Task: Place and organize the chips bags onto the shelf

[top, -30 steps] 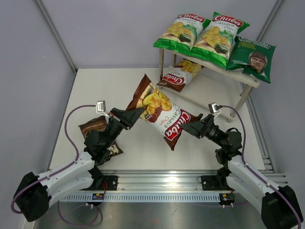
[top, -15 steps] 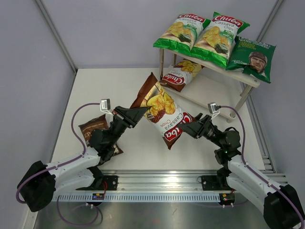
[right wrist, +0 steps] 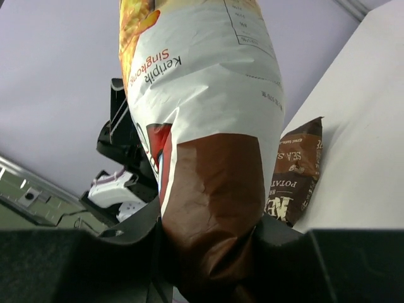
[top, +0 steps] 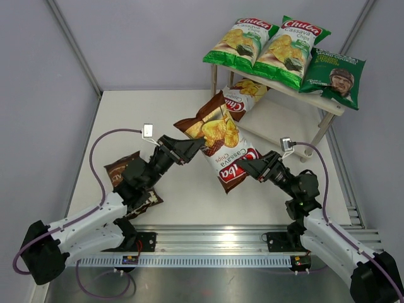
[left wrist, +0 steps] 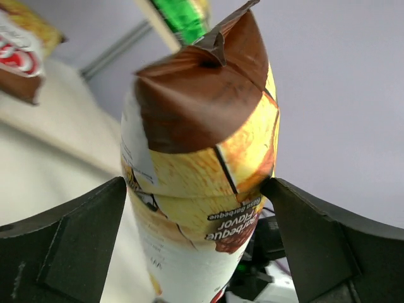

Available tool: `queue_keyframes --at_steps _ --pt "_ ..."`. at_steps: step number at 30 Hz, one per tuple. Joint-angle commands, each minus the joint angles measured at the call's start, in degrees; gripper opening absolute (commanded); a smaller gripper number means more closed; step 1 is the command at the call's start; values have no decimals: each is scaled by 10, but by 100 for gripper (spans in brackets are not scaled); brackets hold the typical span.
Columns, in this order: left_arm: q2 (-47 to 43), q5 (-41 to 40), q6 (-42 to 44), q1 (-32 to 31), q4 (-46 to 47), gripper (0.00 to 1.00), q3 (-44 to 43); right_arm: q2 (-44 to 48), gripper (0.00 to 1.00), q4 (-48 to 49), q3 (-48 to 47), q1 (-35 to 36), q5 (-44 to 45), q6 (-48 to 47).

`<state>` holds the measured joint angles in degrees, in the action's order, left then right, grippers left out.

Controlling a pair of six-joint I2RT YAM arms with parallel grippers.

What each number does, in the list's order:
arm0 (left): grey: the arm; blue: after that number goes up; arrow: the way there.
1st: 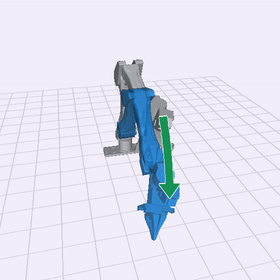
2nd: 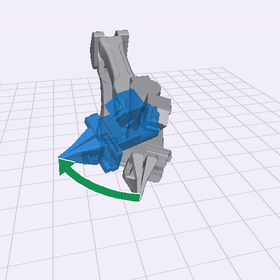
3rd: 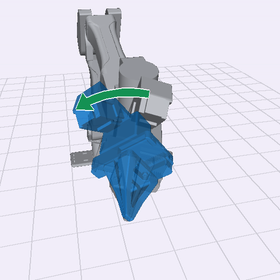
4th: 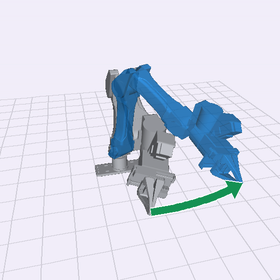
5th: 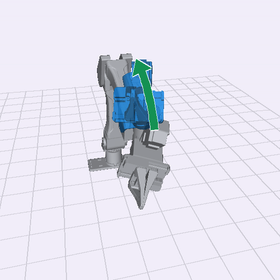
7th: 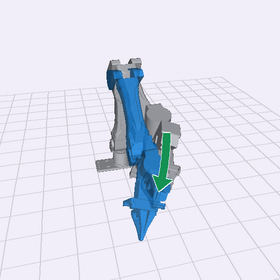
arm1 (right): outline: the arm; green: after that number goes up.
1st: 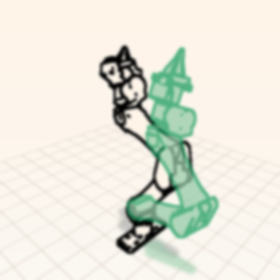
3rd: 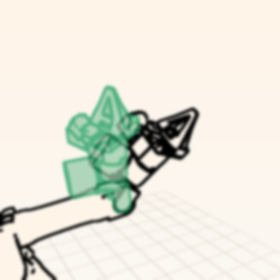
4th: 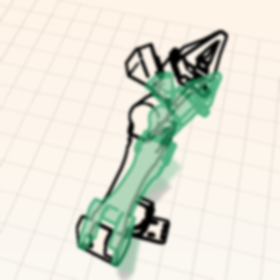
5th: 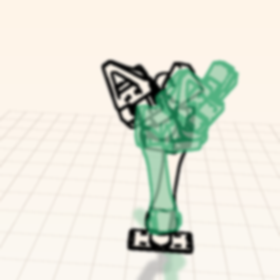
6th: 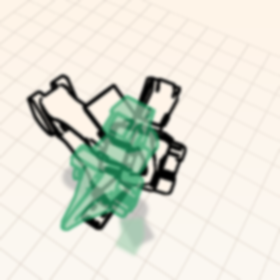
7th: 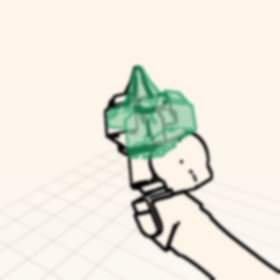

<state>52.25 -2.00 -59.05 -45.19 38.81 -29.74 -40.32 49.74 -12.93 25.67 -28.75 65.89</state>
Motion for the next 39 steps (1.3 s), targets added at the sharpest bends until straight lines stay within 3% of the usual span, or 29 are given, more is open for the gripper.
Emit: queue_keyframes --at_steps 1,8,11,17,25,28,30,34,39 --pt "-35 -68 88 -5 -200 99 -41 36 27 -2 6 9 47 7" --pt "-128 -220 167 -3 -456 99 -82 146 24 -196 30 9 225 49" --pt "-163 -252 200 -1 -528 99 -108 199 22 -261 54 9 309 118" --pt "-239 -285 241 -1 -617 99 -129 255 22 -344 54 9 412 151" --pt "-289 -318 278 0 -701 99 -155 263 23 -372 46 9 504 165" --pt "-288 -305 290 -1 -737 99 -173 246 22 -354 51 10 558 184" --pt "-278 -253 313 -1 -753 99 -196 226 22 -343 41 9 583 173" --pt "-237 -190 357 -1 -817 99 -249 135 22 -278 20 9 644 149" --pt "-237 -198 399 -1 -837 99 -235 4 23 -196 4 9 694 196"
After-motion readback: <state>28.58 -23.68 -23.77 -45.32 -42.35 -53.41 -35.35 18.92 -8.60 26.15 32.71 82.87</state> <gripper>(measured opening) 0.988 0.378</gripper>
